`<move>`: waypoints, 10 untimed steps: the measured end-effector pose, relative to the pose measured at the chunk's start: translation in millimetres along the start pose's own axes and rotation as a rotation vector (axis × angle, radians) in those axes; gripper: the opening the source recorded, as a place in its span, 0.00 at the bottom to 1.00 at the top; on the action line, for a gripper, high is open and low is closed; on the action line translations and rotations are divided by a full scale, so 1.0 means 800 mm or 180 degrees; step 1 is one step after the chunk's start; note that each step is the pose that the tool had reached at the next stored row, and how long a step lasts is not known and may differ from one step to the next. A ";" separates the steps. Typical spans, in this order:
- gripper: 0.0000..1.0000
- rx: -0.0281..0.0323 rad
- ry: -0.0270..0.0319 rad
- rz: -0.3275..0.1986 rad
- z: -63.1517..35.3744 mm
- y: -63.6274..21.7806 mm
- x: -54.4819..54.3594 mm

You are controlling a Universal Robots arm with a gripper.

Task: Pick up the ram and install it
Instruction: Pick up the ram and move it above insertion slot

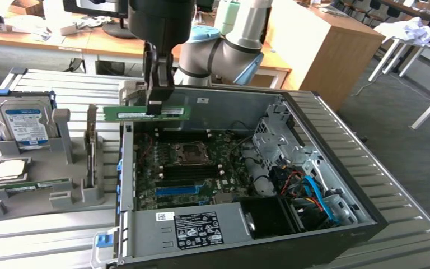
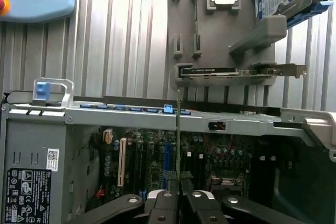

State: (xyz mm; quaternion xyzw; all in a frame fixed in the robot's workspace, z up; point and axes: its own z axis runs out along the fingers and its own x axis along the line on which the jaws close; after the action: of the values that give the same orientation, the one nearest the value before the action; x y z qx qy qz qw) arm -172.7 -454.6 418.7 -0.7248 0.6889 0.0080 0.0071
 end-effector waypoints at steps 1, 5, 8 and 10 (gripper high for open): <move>0.13 0.0000 0.0000 0.0000 0.000 -0.001 0.000; 0.13 0.0000 0.0000 0.0000 0.000 -0.005 0.000; 0.13 0.0000 0.0000 0.0000 0.000 -0.008 0.000; 0.13 0.0000 0.0000 0.0000 0.000 -0.010 0.001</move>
State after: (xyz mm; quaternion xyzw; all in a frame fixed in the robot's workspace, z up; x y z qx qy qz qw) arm -164.7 -454.6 418.7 -0.7248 0.6889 0.0080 0.0071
